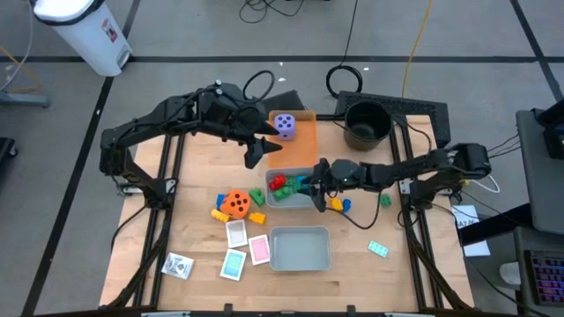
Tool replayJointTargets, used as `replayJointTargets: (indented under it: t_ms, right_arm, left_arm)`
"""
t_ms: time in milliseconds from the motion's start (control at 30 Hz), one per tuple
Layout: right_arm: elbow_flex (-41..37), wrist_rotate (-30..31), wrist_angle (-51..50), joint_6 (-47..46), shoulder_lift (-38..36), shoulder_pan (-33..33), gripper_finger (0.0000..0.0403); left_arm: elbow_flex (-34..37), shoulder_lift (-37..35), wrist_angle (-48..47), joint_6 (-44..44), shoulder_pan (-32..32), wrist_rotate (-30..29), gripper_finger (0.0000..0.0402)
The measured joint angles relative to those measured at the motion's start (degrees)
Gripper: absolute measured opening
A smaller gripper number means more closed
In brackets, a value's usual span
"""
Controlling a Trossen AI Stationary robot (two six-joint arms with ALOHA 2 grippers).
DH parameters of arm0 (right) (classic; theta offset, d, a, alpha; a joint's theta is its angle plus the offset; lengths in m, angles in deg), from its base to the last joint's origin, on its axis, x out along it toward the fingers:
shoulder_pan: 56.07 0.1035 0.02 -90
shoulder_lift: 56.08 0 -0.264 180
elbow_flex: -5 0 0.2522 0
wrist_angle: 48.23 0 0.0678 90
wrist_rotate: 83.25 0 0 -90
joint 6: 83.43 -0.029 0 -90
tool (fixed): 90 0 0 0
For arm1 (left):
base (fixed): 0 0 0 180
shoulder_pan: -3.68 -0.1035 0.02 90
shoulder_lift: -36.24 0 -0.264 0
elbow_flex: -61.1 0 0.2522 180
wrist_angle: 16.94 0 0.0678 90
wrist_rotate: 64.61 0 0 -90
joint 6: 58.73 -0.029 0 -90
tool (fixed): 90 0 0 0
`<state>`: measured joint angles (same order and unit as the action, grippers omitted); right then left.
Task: Pick & Place Toys
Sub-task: Put the green game piece into the top gray bin, then put the orange dice into the orange bin
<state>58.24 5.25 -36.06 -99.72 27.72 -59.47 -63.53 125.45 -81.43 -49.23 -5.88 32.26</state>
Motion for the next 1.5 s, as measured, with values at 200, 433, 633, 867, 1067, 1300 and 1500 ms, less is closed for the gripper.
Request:
replayJointTargets:
  t_ms: [200, 433, 633, 867, 1067, 1300, 1500]
  right_arm:
    - [0.0, -0.1, -0.2, -0.2, 3.7, 0.0, 0.0134]
    - [0.0, -0.2, -0.6, 0.0, 6.1, 0.0, 0.0134]
    - [0.2, 0.0, 1.5, 0.1, 8.0, 0.0, 0.0134]
    - [0.2, 0.0, 1.3, 0.2, 8.1, 0.0, 0.0135]
    - [0.2, 0.0, 1.1, 0.1, 8.1, 0.0, 0.0157]
    - [0.1, 0.0, 1.0, 0.0, 8.1, 0.0, 0.0181]
    - [0.0, -0.1, 2.4, 0.0, 7.3, 0.0, 0.0175]
  left_arm:
    - [0.0, 0.0, 0.0, 0.0, 0.0, 0.0, 0.0241]
    - [0.0, 0.0, 0.0, 0.1, 0.0, -0.5, 0.0241]
    - [0.0, 0.0, 0.0, 0.0, 0.0, -1.0, 0.0241]
    - [0.0, 0.0, 0.0, 0.0, 0.0, -1.0, 0.0241]
    - [0.0, 0.0, 0.0, -0.1, 0.0, -1.0, 0.0241]
    - [0.0, 0.0, 0.0, -0.1, 0.0, -1.0, 0.0241]
    - [0.0, 0.0, 0.0, -0.1, 0.0, -1.0, 0.0241]
